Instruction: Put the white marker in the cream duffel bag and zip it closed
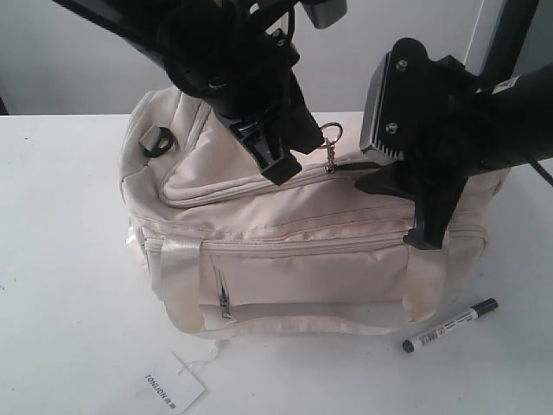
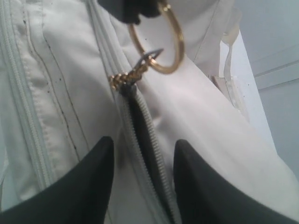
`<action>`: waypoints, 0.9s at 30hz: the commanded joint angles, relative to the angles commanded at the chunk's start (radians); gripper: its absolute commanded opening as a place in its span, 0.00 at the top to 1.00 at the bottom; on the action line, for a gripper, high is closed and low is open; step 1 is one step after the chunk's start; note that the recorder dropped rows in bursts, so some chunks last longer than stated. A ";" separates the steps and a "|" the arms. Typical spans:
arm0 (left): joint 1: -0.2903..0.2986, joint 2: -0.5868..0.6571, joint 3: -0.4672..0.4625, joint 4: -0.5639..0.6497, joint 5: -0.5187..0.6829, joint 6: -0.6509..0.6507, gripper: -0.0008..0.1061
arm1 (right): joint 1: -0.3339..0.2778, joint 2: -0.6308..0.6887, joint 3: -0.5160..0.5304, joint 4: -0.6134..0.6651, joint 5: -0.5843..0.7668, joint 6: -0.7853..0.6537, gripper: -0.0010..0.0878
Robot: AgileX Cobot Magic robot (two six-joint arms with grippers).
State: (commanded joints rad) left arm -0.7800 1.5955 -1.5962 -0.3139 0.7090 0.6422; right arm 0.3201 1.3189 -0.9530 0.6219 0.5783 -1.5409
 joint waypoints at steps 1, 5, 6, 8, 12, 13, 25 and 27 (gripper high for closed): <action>0.000 0.000 0.000 0.000 0.000 0.000 0.99 | 0.000 0.000 0.000 0.003 0.000 0.000 0.67; 0.000 0.000 0.000 0.000 0.000 0.000 0.99 | 0.000 0.000 0.000 0.003 0.013 0.000 0.81; 0.000 0.000 0.000 0.000 0.000 0.000 0.99 | 0.000 0.000 0.000 0.003 0.013 0.000 0.84; 0.000 0.000 0.000 0.000 0.000 0.000 0.99 | 0.000 0.000 0.000 0.003 0.020 0.000 0.91; 0.000 0.000 0.000 0.000 0.000 0.000 0.99 | 0.000 0.000 0.000 0.003 0.020 0.000 0.99; 0.000 0.000 0.000 0.000 0.000 0.000 0.99 | 0.000 0.000 0.000 0.003 0.020 0.000 0.99; 0.000 0.000 0.000 0.115 0.075 0.000 0.99 | 0.000 -0.008 0.000 0.003 0.020 0.000 0.99; 0.000 0.000 0.000 0.122 0.085 0.000 0.99 | 0.000 -0.010 0.000 0.003 0.018 0.000 0.99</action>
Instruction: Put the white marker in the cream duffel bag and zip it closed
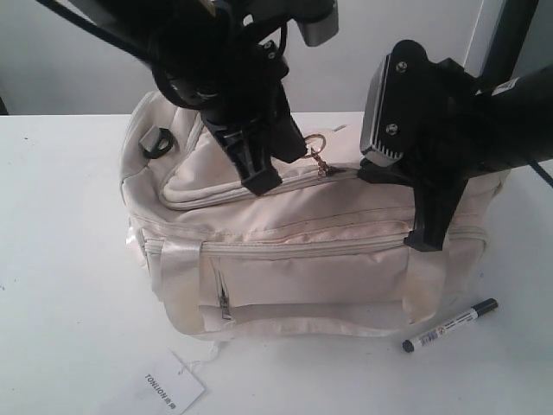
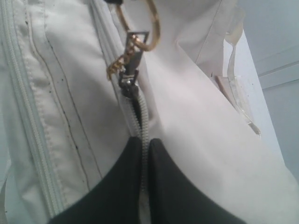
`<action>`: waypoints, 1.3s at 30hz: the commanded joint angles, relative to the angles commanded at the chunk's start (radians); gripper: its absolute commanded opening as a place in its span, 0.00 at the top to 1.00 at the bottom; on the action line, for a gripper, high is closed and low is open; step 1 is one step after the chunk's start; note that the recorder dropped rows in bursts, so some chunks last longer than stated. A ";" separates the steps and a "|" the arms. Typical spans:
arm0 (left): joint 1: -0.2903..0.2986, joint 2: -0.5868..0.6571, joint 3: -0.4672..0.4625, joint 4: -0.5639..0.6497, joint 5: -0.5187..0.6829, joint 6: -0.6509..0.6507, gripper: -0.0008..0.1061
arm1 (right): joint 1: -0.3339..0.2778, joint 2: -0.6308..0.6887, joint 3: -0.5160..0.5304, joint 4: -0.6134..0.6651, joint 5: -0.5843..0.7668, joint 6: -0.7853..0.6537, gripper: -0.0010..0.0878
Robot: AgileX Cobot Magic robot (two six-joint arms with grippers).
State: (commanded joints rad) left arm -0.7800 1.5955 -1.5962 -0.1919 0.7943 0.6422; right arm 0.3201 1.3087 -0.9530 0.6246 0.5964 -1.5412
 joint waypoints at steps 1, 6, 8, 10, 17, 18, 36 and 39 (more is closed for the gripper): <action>0.000 0.000 0.000 0.006 0.002 0.000 0.99 | 0.000 -0.002 0.000 0.000 0.000 0.000 0.99; 0.000 0.000 0.000 0.060 0.044 0.000 0.99 | 0.000 -0.011 0.000 0.000 0.000 0.000 0.99; 0.000 0.000 0.000 0.089 0.076 0.000 0.99 | 0.000 -0.016 0.000 0.000 -0.002 0.000 0.99; 0.000 0.000 0.000 0.122 0.097 0.000 0.99 | 0.000 -0.020 0.000 0.000 -0.004 0.000 0.99; 0.000 0.000 0.000 0.207 0.158 0.000 0.99 | 0.000 -0.022 0.000 -0.015 -0.008 0.000 0.99; 0.000 0.000 0.000 0.214 0.161 0.000 0.99 | 0.000 -0.022 0.000 -0.023 -0.008 0.000 0.99; 0.000 0.000 0.000 0.399 0.265 0.000 0.99 | 0.000 -0.022 0.000 -0.176 -0.050 0.105 0.99; 0.000 0.000 0.000 0.430 0.294 0.000 0.99 | 0.000 -0.022 0.000 -0.194 -0.058 0.133 0.99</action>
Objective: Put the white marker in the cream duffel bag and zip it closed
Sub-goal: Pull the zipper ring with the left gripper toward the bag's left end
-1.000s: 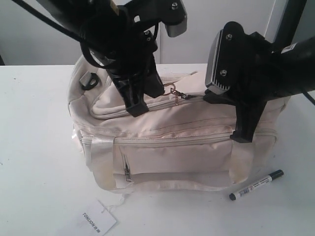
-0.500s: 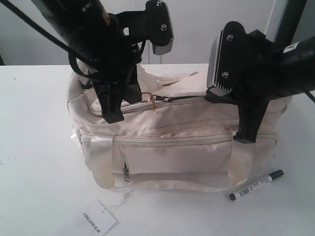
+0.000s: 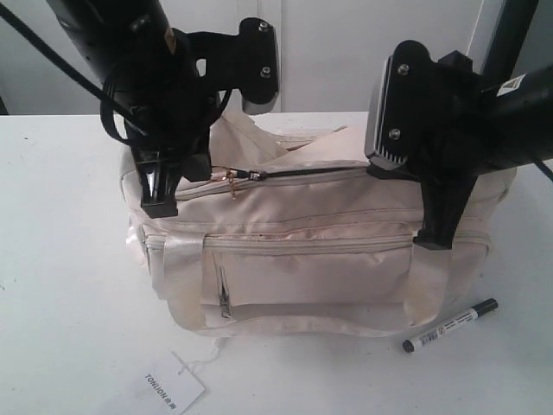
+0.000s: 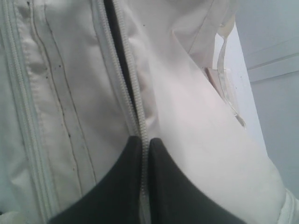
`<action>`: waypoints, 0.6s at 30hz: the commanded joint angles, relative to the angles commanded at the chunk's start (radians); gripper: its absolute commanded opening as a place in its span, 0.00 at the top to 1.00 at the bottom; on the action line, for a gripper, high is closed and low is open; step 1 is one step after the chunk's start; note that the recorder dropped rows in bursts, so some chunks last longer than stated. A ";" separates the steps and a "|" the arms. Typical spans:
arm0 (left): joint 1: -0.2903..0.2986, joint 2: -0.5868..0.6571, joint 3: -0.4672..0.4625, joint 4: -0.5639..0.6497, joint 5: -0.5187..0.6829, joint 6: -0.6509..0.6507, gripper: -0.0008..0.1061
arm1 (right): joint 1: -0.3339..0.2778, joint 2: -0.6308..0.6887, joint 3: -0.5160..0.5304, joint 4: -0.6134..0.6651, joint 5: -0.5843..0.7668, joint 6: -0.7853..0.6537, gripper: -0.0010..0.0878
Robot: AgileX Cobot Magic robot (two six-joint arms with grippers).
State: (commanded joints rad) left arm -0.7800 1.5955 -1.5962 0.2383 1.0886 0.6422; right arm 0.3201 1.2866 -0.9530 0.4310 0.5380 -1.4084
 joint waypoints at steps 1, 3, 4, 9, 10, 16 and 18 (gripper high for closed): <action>0.000 0.000 0.000 0.009 0.007 0.000 0.99 | 0.000 0.000 0.000 -0.002 0.000 0.000 0.99; 0.000 0.000 0.000 0.028 0.020 0.000 0.99 | 0.000 0.000 0.000 -0.002 0.000 0.000 0.99; 0.000 0.000 0.000 0.032 0.028 0.000 0.99 | 0.000 0.000 0.000 -0.002 0.000 0.000 0.99; 0.000 0.000 0.000 0.065 0.057 0.000 0.99 | 0.000 0.000 0.000 -0.002 0.000 0.000 0.99; 0.000 0.000 0.000 0.071 0.059 0.000 0.99 | 0.000 0.000 0.000 -0.002 0.000 0.000 0.99; 0.055 0.000 0.000 0.076 0.080 -0.021 0.99 | 0.000 0.000 0.000 -0.004 0.000 0.000 0.99; 0.083 0.000 0.000 0.076 0.095 -0.021 0.99 | 0.000 0.000 0.000 -0.004 0.000 0.000 0.99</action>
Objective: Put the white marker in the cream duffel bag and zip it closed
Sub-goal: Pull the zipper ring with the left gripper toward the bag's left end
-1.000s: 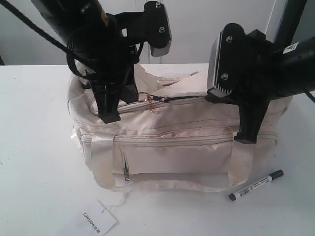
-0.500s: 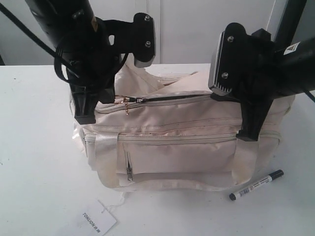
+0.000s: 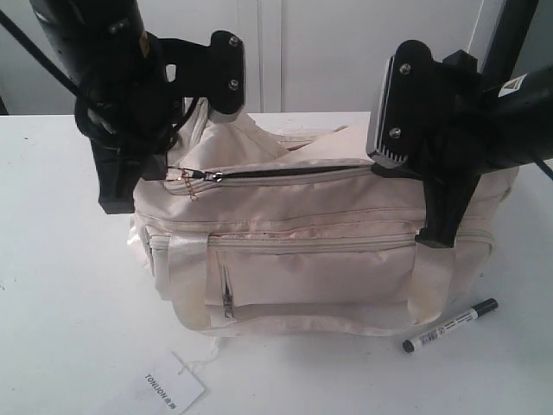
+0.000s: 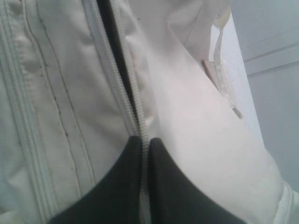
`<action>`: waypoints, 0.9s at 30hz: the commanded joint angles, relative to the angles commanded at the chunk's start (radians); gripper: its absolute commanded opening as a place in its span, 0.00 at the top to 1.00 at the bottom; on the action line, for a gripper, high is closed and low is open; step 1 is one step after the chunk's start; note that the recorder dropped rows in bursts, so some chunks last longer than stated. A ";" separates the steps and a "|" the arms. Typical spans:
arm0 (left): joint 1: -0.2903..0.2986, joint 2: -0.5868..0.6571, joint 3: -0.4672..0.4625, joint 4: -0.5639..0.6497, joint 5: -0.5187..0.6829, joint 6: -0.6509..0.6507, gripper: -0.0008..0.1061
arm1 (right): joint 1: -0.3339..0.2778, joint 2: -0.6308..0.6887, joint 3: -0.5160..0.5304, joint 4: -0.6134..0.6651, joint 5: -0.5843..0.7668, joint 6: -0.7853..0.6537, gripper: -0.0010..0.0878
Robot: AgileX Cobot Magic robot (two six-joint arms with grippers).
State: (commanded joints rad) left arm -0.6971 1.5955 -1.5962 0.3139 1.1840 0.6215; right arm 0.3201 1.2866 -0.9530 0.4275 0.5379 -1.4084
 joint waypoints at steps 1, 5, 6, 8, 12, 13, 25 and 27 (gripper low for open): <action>0.014 0.000 0.000 -0.004 0.002 0.000 0.99 | 0.000 0.000 0.000 0.001 -0.002 0.000 0.99; 0.059 0.000 0.000 -0.029 0.005 0.000 0.99 | 0.000 0.000 0.000 0.001 -0.005 0.000 0.99; 0.068 0.000 0.000 -0.033 0.005 0.000 0.99 | 0.000 0.000 0.000 0.001 -0.005 0.000 0.99; 0.083 0.000 0.000 -0.040 0.005 0.000 0.99 | 0.000 0.000 0.000 0.001 -0.007 0.000 0.99; 0.108 0.000 0.000 -0.049 0.005 0.000 0.99 | 0.000 0.000 0.000 0.001 -0.007 0.000 0.99; 0.115 0.000 0.000 -0.052 0.005 0.000 0.99 | 0.000 0.000 0.000 0.001 -0.007 0.000 0.99; 0.137 0.000 0.000 -0.071 -0.001 0.002 0.99 | 0.000 0.000 0.000 -0.067 -0.013 0.048 0.99; 0.137 0.000 0.000 -0.073 -0.005 0.002 0.99 | 0.000 0.000 0.000 -0.067 -0.011 0.052 0.99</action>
State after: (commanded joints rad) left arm -0.5602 1.5955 -1.5962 0.2405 1.1790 0.6236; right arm 0.3201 1.2866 -0.9530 0.3601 0.5273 -1.3560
